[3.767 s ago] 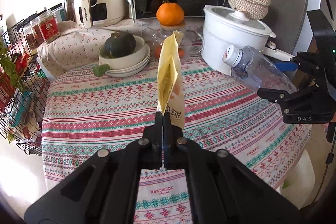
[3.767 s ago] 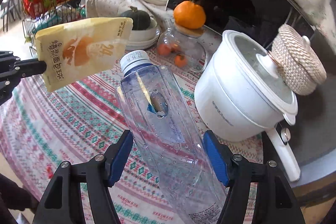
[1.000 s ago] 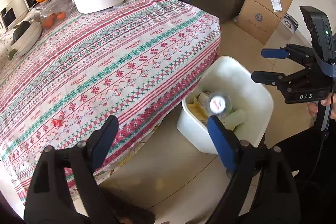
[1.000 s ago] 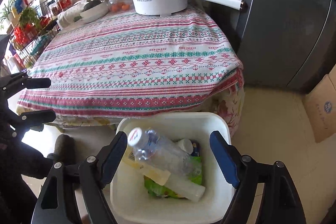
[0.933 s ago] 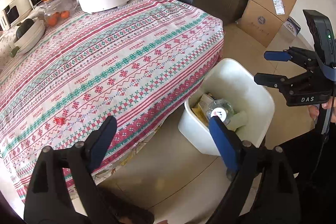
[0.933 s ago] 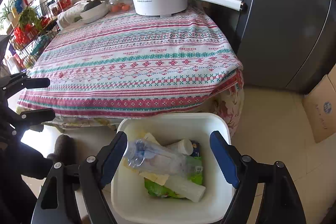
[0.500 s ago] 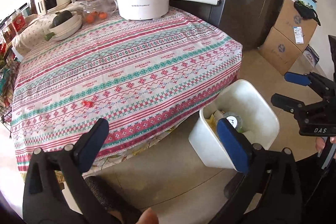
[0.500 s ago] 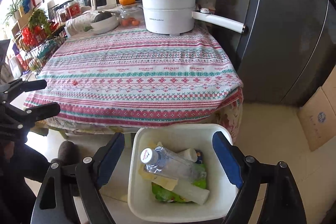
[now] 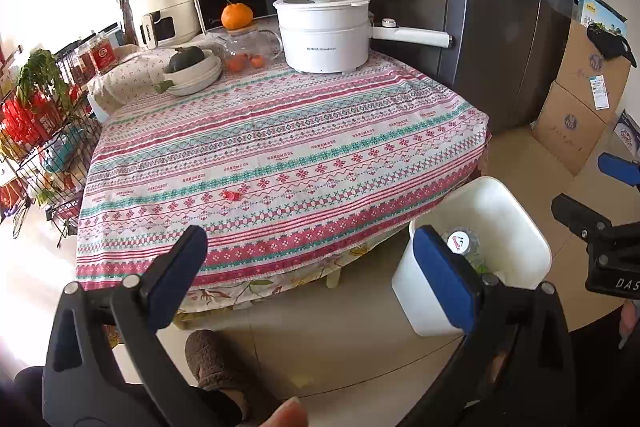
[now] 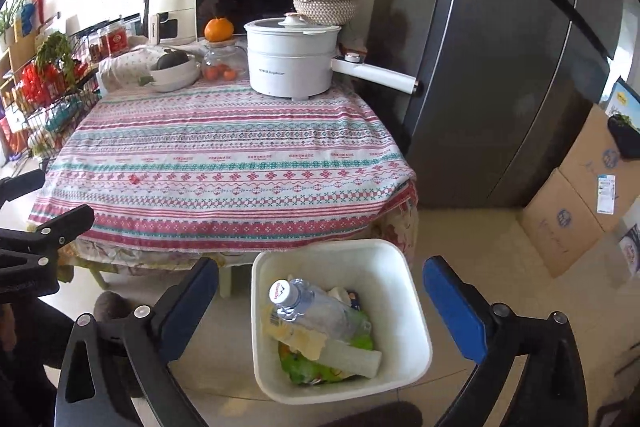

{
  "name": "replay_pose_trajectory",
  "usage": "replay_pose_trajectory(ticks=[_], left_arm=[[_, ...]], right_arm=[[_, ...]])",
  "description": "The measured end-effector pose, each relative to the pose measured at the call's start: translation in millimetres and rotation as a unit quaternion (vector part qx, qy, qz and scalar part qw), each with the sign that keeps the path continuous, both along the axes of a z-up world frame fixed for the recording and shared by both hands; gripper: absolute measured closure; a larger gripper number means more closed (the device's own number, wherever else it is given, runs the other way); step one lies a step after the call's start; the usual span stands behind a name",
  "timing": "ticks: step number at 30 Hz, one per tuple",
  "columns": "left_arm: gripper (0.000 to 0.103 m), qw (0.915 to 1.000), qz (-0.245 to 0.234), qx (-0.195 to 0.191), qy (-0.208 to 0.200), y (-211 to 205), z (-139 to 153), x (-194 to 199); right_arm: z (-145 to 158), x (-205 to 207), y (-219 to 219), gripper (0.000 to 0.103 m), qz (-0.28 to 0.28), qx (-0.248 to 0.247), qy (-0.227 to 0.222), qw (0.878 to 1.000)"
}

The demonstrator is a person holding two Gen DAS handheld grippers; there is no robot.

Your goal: Collect trash

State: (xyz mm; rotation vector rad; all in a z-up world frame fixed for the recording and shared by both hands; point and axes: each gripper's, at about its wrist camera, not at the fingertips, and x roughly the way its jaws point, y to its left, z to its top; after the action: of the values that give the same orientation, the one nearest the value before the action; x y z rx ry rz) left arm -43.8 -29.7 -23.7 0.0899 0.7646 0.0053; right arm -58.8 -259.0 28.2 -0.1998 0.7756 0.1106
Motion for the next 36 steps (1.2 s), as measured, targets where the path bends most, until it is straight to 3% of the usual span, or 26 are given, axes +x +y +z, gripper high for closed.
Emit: replay_pose_trajectory(ticks=[10, 36], left_arm=[[0.001, 0.9998, -0.005, -0.010, -0.015, -6.7, 4.6, -8.8], [0.001, 0.9999, 0.005, 0.011, 0.006, -8.9, -2.6, -8.6]], right_arm=[[18.5, -20.9, -13.8, 0.000, -0.037, 0.028, -0.042, 0.998], [2.6, -16.1, -9.9, 0.000, -0.048, 0.018, -0.004, 0.999]])
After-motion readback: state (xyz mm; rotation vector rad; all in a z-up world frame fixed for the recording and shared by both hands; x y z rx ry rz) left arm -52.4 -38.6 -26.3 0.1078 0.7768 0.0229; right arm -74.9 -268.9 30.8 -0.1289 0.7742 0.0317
